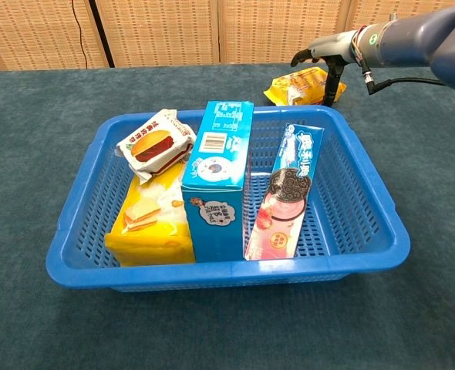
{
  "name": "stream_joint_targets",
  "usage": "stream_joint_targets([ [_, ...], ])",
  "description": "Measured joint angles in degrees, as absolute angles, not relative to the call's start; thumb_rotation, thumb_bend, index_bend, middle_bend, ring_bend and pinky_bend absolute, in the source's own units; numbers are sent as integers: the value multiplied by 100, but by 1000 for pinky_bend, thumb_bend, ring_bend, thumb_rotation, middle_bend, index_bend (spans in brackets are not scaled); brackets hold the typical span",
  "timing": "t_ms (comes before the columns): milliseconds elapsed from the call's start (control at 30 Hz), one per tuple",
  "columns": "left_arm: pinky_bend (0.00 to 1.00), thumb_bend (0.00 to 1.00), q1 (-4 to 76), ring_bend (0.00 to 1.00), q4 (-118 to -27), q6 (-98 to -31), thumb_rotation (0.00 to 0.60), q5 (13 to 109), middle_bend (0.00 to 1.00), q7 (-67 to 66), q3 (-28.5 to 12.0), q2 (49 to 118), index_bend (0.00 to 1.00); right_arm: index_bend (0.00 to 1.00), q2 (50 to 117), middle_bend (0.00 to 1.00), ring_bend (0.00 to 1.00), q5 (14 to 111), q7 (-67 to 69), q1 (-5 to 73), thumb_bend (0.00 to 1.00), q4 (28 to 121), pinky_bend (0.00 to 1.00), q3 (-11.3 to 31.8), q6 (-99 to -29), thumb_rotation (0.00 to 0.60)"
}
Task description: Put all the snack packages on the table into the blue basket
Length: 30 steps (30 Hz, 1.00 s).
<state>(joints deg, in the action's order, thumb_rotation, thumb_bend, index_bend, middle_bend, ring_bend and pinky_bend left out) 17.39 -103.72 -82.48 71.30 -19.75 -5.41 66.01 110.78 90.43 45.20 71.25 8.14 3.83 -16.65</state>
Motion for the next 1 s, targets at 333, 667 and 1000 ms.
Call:
stream_joint_targets([
  [333, 0, 0, 1721, 0, -10347, -8184, 600, 7207, 0, -1947, -565, 6625, 0, 472, 11463, 547, 469, 8786, 3942, 7161, 0, 376, 563, 536, -2039, 600],
  [667, 0, 0, 1765, 0, -10327, -7931, 600, 7142, 0, -1875, -596, 6595, 0, 622, 11123, 671, 582, 8990, 3766, 7034, 82, 777, 686, 231, -2000, 600],
  [1000, 0, 0, 1800, 0, -10315, -7804, 600, 7085, 0, -1935, -628, 6623, 0, 45, 10838, 50, 18, 9128, 4414, 6946, 89, 879, 190, 66, -2810, 600],
])
